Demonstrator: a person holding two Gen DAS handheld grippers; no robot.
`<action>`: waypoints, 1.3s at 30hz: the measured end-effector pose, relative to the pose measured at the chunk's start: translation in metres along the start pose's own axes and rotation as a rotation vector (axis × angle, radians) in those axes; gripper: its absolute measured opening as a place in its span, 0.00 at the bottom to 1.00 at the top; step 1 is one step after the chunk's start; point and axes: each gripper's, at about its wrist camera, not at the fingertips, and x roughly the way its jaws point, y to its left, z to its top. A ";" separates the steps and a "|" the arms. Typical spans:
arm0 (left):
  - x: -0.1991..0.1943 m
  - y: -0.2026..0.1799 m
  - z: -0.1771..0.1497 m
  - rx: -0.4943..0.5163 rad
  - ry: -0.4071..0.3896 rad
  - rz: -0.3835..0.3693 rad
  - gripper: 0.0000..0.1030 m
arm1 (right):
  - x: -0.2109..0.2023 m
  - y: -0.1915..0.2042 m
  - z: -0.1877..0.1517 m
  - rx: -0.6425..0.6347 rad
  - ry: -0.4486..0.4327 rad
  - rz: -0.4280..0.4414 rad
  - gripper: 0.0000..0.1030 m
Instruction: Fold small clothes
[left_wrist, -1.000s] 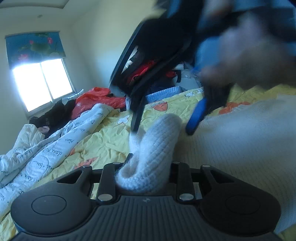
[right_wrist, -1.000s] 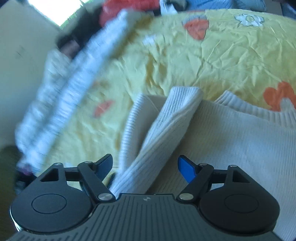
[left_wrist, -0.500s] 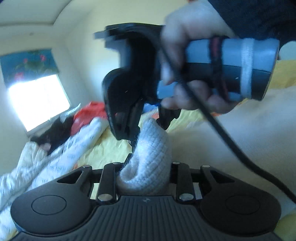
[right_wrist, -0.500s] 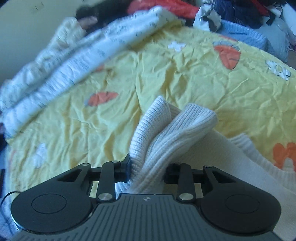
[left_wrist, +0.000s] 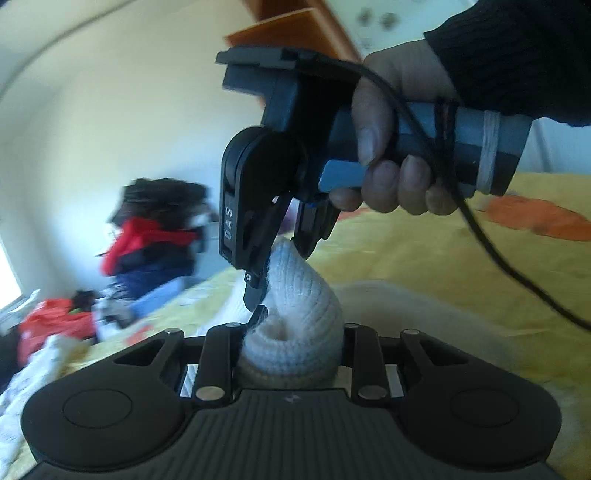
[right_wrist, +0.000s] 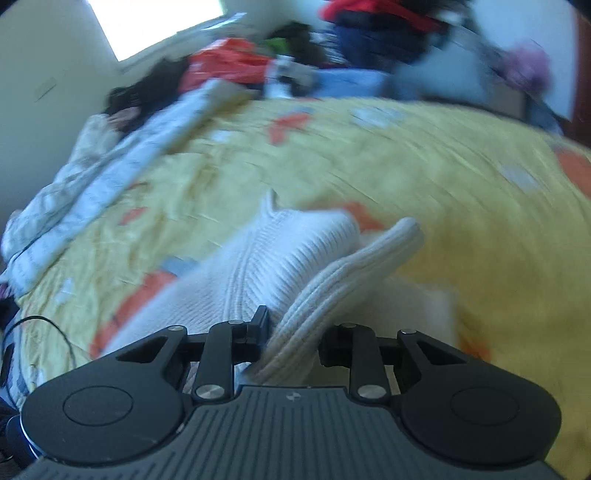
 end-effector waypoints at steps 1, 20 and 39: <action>0.002 -0.012 0.001 0.010 0.016 -0.025 0.27 | -0.002 -0.012 -0.011 0.027 -0.001 -0.013 0.21; -0.100 -0.008 -0.084 0.266 -0.213 0.003 0.92 | -0.031 -0.045 -0.041 0.320 -0.232 0.011 0.60; -0.094 0.041 -0.090 0.029 -0.003 0.031 0.20 | -0.034 -0.046 -0.035 0.242 -0.236 -0.020 0.14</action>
